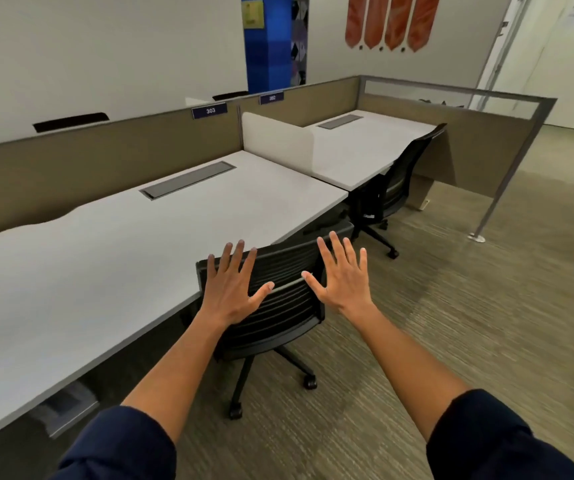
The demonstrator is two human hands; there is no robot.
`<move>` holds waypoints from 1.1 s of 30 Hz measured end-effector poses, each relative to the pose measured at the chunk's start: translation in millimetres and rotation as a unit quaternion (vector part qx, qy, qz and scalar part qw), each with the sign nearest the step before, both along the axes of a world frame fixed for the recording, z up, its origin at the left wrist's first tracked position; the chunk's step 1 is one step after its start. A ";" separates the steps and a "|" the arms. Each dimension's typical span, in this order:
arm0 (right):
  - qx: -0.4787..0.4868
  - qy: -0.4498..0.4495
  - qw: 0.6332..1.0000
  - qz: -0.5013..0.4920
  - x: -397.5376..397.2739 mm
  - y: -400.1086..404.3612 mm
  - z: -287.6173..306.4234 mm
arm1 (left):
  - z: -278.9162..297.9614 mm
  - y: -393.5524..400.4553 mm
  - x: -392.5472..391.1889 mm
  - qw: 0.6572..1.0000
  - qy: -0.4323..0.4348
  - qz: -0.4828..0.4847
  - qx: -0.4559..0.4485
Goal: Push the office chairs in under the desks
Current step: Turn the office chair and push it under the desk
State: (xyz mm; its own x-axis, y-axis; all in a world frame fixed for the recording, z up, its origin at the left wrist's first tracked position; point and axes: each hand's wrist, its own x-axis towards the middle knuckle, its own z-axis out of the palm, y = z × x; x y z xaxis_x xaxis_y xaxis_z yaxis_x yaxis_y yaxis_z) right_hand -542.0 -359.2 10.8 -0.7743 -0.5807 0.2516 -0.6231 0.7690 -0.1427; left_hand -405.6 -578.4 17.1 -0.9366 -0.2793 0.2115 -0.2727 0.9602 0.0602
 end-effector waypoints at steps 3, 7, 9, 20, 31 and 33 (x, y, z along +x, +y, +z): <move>0.023 0.008 0.999 0.036 -40.1 -11.7 0.5 | 1.8 -6.5 -24.7 0.999 -0.016 0.040 0.001; 0.046 0.006 0.996 0.070 -86.2 -27.0 2.6 | 2.6 -14.9 -48.4 0.996 -0.026 0.085 0.011; 0.056 -0.006 0.994 0.094 -105.6 -35.0 1.9 | 1.3 -18.3 -58.1 0.993 -0.030 0.109 0.020; 0.077 0.007 0.982 0.172 -159.5 -63.4 -18.8 | -12.6 -30.2 -69.7 0.979 -0.045 0.189 0.055; 0.094 0.002 0.978 0.189 -134.0 -66.7 -13.6 | -19.2 6.4 -45.3 0.974 -0.024 0.217 0.060; 0.086 0.007 0.977 0.194 -128.1 -60.2 -13.5 | -18.5 15.1 -39.7 0.973 -0.025 0.223 0.055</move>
State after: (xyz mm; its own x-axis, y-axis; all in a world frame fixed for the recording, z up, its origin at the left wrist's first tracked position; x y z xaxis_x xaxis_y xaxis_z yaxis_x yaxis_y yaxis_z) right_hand -670.1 -419.4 -2.7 -0.4841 -0.8646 0.1344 -0.8738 0.4859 -0.0215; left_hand -445.3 -563.2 -1.5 -0.7255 -0.6786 0.1147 -0.6661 0.7343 0.1313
